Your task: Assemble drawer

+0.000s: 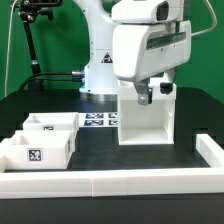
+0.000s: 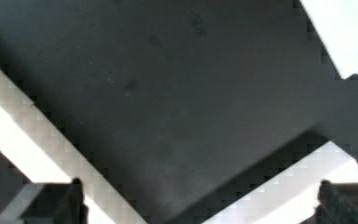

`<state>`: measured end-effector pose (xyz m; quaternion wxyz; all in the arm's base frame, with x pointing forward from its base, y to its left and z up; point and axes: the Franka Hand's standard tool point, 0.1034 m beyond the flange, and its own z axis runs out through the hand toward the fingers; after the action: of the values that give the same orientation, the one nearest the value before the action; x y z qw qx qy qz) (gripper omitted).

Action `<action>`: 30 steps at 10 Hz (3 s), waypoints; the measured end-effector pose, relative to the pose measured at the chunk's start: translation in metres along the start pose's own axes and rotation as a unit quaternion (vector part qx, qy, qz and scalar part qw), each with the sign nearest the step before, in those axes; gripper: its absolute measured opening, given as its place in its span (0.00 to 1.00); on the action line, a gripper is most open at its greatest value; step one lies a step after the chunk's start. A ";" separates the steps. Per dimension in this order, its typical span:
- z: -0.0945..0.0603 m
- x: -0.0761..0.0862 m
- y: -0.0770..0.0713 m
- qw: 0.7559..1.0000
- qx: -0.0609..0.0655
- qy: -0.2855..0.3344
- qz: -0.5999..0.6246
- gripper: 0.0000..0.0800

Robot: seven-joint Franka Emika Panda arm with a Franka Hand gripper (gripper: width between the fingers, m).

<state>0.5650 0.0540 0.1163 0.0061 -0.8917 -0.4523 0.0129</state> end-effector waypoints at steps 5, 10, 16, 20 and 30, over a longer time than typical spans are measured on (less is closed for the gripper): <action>0.000 0.000 0.000 1.000 0.000 0.000 0.000 0.81; -0.019 -0.011 -0.049 0.991 -0.015 0.009 0.134 0.81; -0.016 -0.023 -0.075 0.985 -0.011 0.003 0.169 0.81; -0.014 -0.036 -0.096 0.963 -0.023 0.019 0.267 0.81; 0.022 -0.039 -0.144 0.896 0.009 -0.014 0.443 0.81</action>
Offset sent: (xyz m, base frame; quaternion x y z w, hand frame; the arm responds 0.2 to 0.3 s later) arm 0.0000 0.0000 0.0000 0.0000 0.0000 0.0000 1.0000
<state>0.4251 0.1075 0.0981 0.0015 -0.9995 -0.0105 0.0307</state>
